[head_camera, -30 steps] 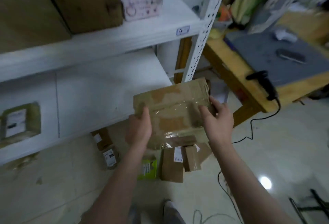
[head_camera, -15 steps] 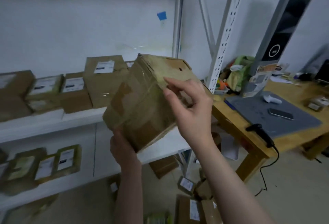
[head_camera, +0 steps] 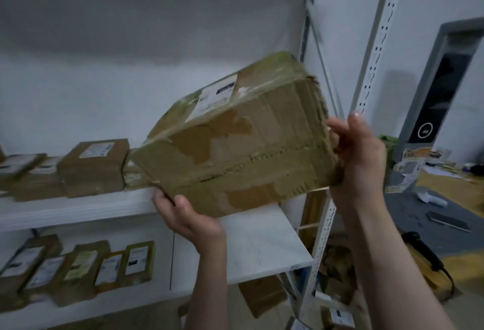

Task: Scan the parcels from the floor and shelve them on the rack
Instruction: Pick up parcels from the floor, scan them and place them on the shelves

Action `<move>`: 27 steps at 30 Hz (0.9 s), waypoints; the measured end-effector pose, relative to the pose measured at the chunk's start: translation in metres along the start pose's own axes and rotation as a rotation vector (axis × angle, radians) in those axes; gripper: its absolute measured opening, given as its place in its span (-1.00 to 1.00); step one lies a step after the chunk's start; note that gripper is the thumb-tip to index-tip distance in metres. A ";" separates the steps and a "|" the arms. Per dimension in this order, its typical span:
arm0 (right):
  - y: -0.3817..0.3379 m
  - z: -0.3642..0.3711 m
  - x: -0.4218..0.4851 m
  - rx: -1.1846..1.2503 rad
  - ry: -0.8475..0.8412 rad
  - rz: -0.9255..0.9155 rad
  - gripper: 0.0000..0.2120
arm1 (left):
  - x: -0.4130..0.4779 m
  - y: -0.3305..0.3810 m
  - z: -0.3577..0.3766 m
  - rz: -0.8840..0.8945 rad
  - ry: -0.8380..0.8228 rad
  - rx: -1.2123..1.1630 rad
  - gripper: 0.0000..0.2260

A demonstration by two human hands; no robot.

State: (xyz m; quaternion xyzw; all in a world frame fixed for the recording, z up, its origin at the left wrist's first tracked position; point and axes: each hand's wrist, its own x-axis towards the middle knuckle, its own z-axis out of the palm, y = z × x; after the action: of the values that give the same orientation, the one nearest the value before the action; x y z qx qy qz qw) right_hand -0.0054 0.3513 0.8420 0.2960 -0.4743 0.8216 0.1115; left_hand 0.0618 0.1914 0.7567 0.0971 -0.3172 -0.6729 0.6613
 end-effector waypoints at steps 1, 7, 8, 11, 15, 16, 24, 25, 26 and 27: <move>0.001 -0.005 0.004 0.059 0.048 0.013 -0.65 | 0.008 0.002 0.003 0.090 -0.082 -0.032 -0.67; 0.022 -0.029 -0.011 0.260 0.126 0.256 -0.60 | 0.042 0.013 0.032 -0.277 -0.192 -0.079 -0.50; 0.025 -0.033 -0.019 0.280 0.134 0.248 -0.61 | 0.040 0.014 0.033 -0.320 -0.210 -0.063 -0.45; 0.040 -0.047 -0.030 0.344 0.184 0.213 -0.31 | 0.038 0.014 0.031 -0.364 -0.309 -0.061 -0.40; 0.042 -0.058 -0.037 0.424 0.223 0.142 -0.46 | 0.050 0.018 0.050 -0.327 -0.466 -0.061 -0.36; 0.040 -0.062 -0.038 0.432 0.248 0.138 -0.67 | 0.053 0.020 0.057 -0.339 -0.485 -0.038 -0.41; 0.028 -0.075 -0.036 0.478 0.360 0.179 -0.89 | 0.055 0.008 0.095 -0.503 -0.663 0.170 -0.78; 0.024 -0.074 -0.037 0.489 0.360 0.185 -0.92 | 0.054 0.005 0.097 -0.495 -0.678 0.186 -0.77; 0.023 -0.075 -0.035 0.502 0.352 0.198 -0.88 | 0.053 0.002 0.098 -0.483 -0.689 0.194 -0.77; 0.022 -0.075 -0.033 0.509 0.376 0.214 -0.87 | 0.052 -0.002 0.100 -0.475 -0.690 0.197 -0.77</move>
State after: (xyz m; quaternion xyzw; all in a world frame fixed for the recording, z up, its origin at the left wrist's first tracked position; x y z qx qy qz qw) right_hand -0.0178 0.4067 0.7786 0.1062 -0.2533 0.9610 0.0326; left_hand -0.0002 0.1713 0.8492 -0.0007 -0.5516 -0.7657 0.3308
